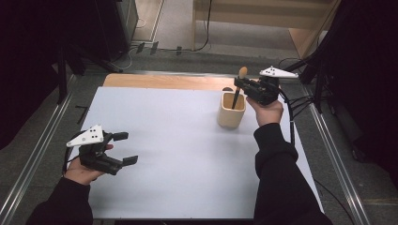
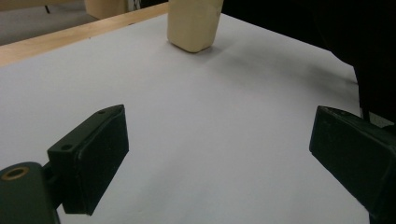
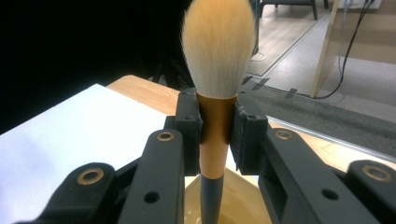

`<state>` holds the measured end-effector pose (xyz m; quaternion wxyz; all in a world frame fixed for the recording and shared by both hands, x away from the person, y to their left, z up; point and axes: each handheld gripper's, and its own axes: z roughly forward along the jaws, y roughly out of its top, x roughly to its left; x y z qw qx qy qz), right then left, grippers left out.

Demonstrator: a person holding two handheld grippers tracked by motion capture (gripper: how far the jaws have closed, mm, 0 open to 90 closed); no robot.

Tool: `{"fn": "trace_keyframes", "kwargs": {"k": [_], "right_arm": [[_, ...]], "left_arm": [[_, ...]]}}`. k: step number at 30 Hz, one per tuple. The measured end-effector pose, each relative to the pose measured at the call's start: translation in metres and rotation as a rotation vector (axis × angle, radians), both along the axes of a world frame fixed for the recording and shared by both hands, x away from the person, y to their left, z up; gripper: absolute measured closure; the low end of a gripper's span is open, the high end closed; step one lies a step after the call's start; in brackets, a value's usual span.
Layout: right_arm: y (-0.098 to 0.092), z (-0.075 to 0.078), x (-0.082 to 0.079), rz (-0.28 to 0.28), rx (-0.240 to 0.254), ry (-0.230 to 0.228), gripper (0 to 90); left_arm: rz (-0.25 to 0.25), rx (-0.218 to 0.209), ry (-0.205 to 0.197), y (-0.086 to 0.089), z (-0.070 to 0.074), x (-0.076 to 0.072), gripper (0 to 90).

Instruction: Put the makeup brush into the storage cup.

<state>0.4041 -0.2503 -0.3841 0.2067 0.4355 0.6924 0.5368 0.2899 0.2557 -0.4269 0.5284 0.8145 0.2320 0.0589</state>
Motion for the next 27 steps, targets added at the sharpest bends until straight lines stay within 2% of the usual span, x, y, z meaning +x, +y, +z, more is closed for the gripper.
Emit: {"fn": "trace_keyframes", "kwargs": {"k": [3,8,13,14,15,16,17,19,20,23,27], "right_arm": [[0.002,-0.002,0.000,0.002,0.001,-0.005,76.6],[0.004,-0.011,-0.002,0.001,0.001,0.011,76.5],[0.002,-0.011,-0.003,0.001,0.001,0.025,75.8],[0.002,-0.011,-0.003,0.007,0.006,0.031,73.3],[0.001,-0.011,-0.002,0.010,0.017,0.039,62.8],[0.000,-0.012,-0.001,0.015,0.046,0.044,45.0],[0.000,-0.012,0.000,0.024,0.062,0.050,37.3],[0.000,-0.011,-0.002,0.006,0.057,0.079,26.9],[0.000,-0.011,-0.003,0.009,0.057,0.076,22.4],[-0.001,-0.011,-0.007,-0.005,0.023,0.063,16.8],[-0.004,-0.010,-0.012,-0.008,0.025,0.064,15.5]], "left_arm": [[0.001,0.003,0.002,0.000,0.000,0.000,5.6],[0.007,0.002,0.003,0.001,0.000,0.000,5.6],[0.005,0.004,0.001,0.001,0.000,0.000,5.6],[0.005,0.004,0.001,0.001,0.000,0.000,5.6],[0.006,0.002,0.002,0.001,0.000,0.000,5.6],[0.005,-0.001,0.002,0.001,0.000,0.000,5.6],[0.007,-0.001,0.002,0.002,0.000,0.000,5.6],[0.008,-0.001,0.003,0.002,0.000,0.000,5.6],[0.008,-0.001,0.002,0.001,0.000,0.000,5.6],[0.005,0.001,0.002,0.000,0.000,0.000,5.6],[0.003,0.004,0.001,0.000,0.000,0.000,5.6]]}}
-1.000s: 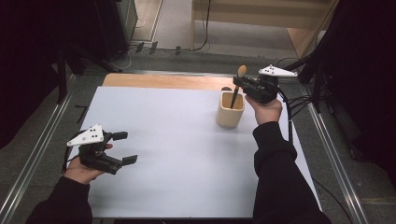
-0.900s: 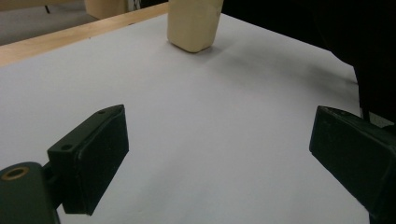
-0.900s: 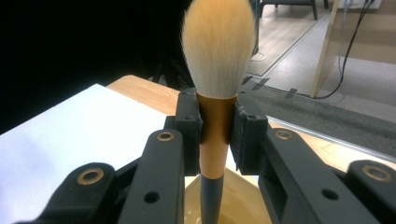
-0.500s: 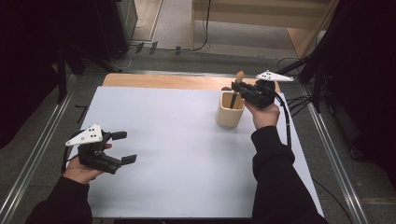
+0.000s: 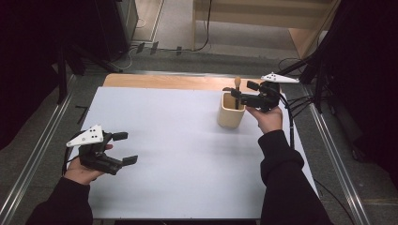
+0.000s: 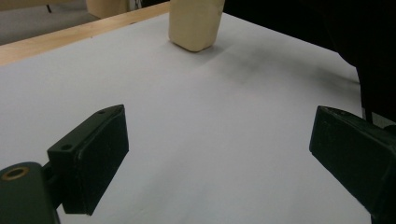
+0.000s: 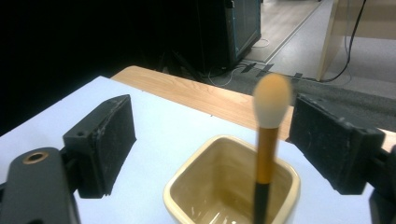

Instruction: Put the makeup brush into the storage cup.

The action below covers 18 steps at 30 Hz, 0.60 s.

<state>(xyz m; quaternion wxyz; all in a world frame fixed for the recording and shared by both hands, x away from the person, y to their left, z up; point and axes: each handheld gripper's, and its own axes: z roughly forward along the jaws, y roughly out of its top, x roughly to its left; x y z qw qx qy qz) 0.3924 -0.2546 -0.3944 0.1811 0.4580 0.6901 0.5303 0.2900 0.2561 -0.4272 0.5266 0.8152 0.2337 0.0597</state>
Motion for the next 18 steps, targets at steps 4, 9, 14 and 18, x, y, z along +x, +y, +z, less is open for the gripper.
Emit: {"fn": "trace_keyframes", "kwargs": {"k": [4,9,14,18], "right_arm": [[-0.002,-0.001,-0.003,0.012,-0.016,0.006,15.5],[0.000,-0.003,-0.007,0.043,-0.015,0.019,15.5],[0.004,-0.007,-0.015,0.075,-0.014,0.010,15.6],[0.007,-0.009,-0.020,0.096,-0.019,0.014,15.6]], "left_arm": [[0.002,-0.001,0.001,0.000,0.000,0.000,5.6],[0.003,0.000,0.002,0.001,0.000,0.000,5.6],[0.003,0.004,0.001,0.001,0.000,-0.001,5.6],[0.004,0.000,-0.001,0.001,0.000,-0.001,5.6]]}}
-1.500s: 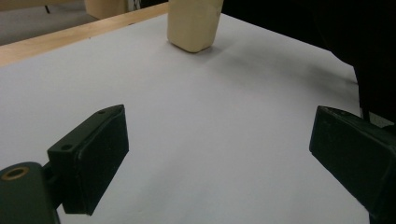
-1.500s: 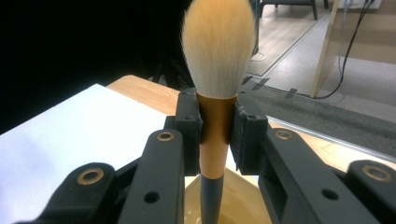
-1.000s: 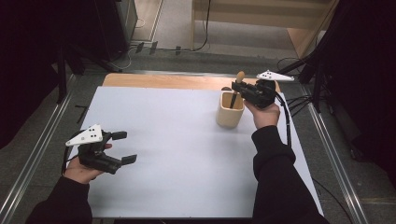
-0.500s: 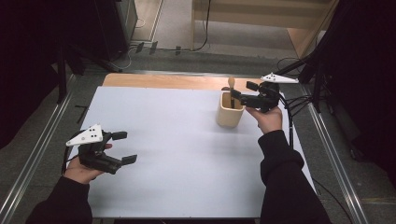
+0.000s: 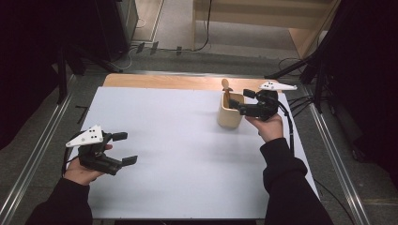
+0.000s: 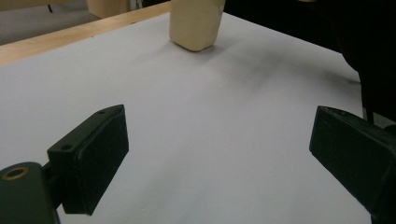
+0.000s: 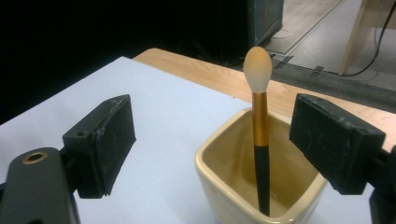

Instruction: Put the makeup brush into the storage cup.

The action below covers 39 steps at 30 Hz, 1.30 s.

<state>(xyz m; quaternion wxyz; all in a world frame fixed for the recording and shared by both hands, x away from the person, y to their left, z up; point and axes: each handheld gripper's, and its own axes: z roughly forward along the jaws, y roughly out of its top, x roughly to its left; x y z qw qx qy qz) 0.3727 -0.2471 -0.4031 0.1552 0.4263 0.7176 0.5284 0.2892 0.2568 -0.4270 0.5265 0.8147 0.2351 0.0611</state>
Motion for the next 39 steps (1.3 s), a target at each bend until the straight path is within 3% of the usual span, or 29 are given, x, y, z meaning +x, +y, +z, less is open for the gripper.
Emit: {"fn": "trace_keyframes", "kwargs": {"k": [16,33,39], "right_arm": [[0.012,0.001,-0.028,0.084,0.011,-0.054,15.6],[0.015,-0.016,-0.052,0.141,-0.013,-0.063,15.6],[0.017,-0.020,-0.060,0.154,-0.007,-0.088,15.4]], "left_arm": [[0.005,0.005,-0.001,0.002,0.000,0.000,5.6],[0.008,0.002,0.001,0.002,-0.001,0.001,5.6],[0.009,0.002,0.000,0.003,0.000,0.001,5.6]]}}
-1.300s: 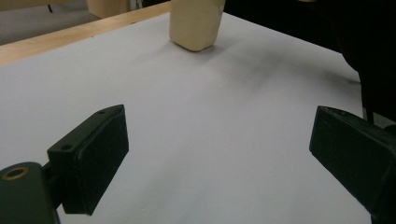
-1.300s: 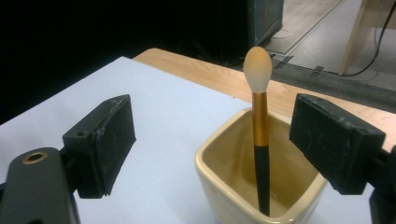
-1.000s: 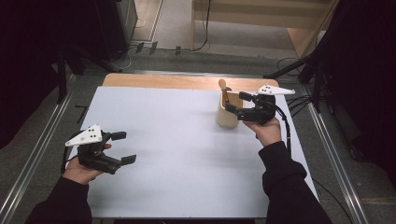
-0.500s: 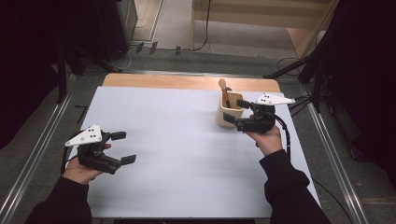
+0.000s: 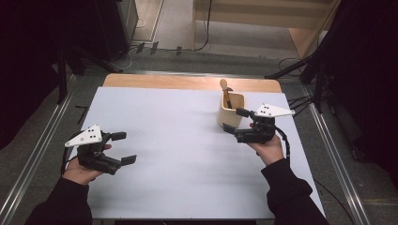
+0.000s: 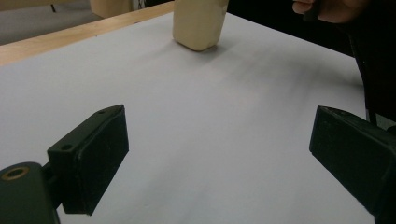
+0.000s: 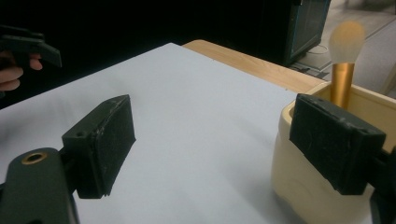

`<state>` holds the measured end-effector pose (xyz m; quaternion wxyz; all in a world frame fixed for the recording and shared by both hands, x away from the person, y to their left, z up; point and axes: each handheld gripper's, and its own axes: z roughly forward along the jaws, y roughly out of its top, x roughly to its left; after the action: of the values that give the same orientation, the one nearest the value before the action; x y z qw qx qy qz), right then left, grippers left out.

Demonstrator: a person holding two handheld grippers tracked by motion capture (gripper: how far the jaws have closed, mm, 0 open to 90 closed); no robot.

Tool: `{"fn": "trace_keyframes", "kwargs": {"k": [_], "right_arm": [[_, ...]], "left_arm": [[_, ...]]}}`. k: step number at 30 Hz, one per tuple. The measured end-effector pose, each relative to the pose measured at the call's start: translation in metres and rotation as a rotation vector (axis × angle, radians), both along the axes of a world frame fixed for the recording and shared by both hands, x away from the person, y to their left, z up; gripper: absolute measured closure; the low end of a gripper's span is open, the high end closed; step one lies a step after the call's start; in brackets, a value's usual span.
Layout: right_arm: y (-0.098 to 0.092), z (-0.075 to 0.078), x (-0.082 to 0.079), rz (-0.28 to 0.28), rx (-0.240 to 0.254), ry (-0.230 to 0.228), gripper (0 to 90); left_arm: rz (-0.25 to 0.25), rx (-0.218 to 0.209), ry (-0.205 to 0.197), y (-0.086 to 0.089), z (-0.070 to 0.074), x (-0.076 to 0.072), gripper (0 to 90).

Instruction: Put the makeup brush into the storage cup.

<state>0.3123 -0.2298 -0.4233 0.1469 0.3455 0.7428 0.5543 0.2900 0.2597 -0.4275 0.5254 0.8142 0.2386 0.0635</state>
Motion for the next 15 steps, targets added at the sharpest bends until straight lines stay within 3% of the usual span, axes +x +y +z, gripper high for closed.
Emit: {"fn": "trace_keyframes", "kwargs": {"k": [3,6,15], "right_arm": [[0.000,-0.002,-0.003,0.007,-0.007,0.004,15.4],[-0.001,-0.005,-0.008,0.007,0.006,-0.021,15.4],[-0.003,-0.016,-0.022,0.042,-0.009,-0.013,15.4]], "left_arm": [[0.000,0.000,0.000,0.000,0.000,0.000,5.6],[0.002,-0.003,0.000,0.000,0.000,0.000,5.6],[0.003,-0.007,-0.002,0.001,0.000,0.000,5.6]]}}
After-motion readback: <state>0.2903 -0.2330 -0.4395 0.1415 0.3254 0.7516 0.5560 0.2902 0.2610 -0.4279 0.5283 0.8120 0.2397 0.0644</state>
